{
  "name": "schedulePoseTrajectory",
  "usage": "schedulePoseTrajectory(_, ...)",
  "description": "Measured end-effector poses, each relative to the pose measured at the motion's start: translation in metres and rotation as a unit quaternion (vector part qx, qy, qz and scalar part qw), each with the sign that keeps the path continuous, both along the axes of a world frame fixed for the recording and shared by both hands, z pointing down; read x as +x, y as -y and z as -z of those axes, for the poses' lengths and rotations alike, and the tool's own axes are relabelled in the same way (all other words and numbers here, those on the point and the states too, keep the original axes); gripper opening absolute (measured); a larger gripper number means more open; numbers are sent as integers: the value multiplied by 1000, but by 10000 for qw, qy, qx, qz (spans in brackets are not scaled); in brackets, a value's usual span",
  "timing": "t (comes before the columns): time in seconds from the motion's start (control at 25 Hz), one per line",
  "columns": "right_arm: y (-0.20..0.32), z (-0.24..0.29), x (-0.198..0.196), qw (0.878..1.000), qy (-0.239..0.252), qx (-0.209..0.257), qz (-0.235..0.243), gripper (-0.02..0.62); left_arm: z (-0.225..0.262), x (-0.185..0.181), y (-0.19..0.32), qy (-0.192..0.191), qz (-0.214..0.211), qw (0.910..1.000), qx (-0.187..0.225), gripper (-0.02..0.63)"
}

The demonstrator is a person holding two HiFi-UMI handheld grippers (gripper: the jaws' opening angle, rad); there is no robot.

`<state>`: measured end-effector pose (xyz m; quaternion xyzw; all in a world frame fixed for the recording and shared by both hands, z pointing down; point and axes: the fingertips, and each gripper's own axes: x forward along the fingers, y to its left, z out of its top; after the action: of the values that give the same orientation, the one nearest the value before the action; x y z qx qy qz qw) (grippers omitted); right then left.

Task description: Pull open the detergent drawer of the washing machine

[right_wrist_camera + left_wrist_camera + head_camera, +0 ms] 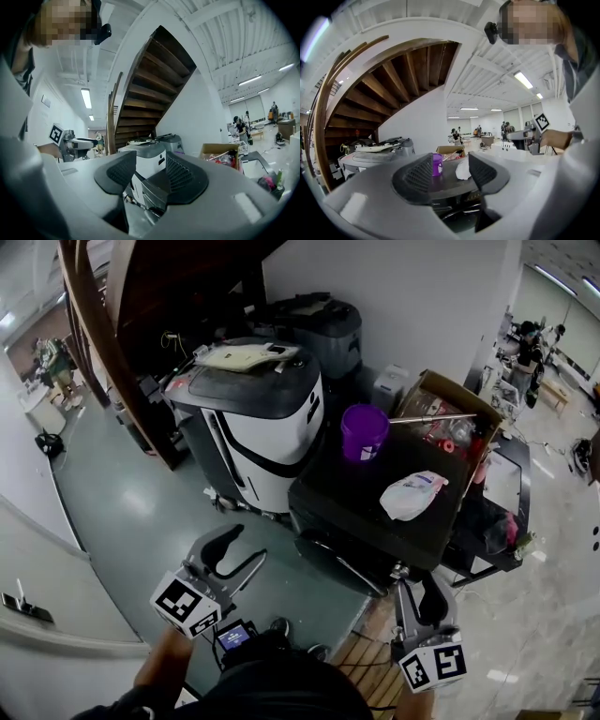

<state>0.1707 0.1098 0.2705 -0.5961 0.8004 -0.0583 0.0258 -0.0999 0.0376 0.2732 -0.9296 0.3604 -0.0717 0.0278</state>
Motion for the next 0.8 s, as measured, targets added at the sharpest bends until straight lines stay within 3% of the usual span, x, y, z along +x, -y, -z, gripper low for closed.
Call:
schedulePoseTrajectory(0.24, 17, -7, 6, 9999, 98, -7, -118, 178, -7, 9, 27, -10, -123, 9999, 30, 256)
schedulePoseTrajectory(0.8, 51, 17, 30, 9925, -394, -206, -1142, 178, -26, 61, 122, -538, -1168, 9910, -363, 256)
